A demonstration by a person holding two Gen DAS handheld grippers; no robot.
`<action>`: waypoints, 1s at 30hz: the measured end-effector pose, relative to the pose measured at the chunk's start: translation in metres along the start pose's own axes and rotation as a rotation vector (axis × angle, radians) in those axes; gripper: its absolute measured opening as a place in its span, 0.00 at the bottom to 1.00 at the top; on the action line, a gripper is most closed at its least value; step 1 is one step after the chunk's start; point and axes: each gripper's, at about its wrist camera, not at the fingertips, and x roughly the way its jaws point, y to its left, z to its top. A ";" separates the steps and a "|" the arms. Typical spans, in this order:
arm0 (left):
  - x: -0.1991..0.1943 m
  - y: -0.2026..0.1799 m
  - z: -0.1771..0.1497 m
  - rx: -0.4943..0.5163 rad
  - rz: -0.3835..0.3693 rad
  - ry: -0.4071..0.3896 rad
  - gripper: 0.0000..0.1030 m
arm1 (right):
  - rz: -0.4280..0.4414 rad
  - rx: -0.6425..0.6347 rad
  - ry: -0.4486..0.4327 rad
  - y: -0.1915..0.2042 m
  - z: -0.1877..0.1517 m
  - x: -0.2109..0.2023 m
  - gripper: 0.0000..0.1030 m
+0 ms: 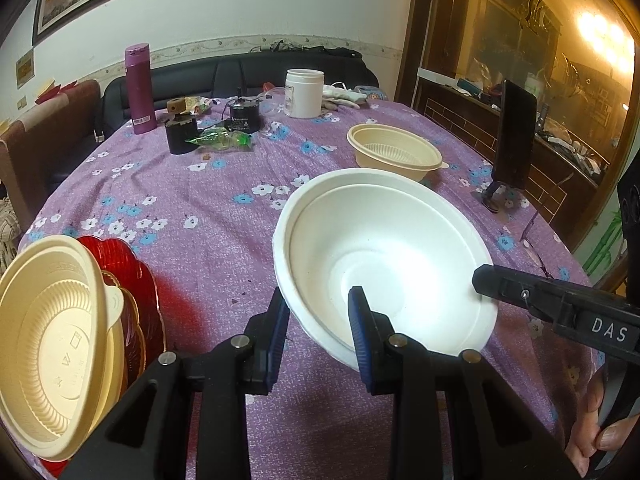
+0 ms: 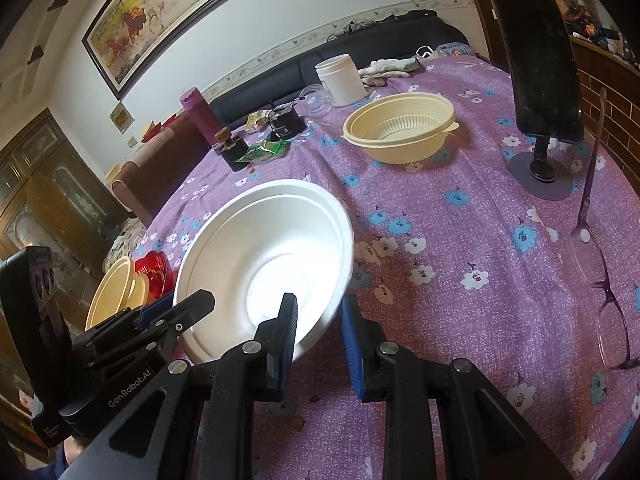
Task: Organize plates and bowls
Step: 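Carry the white bowl with the left tool toward the plate stack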
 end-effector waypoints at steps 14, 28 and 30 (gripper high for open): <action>-0.007 0.002 0.001 0.005 0.010 -0.027 0.28 | -0.003 -0.008 -0.004 0.007 0.004 0.001 0.24; -0.015 0.006 0.002 -0.004 0.013 -0.049 0.28 | -0.001 -0.017 -0.008 0.015 0.006 0.002 0.24; -0.017 0.007 0.002 -0.006 0.015 -0.054 0.28 | 0.002 -0.017 -0.008 0.016 0.006 0.001 0.24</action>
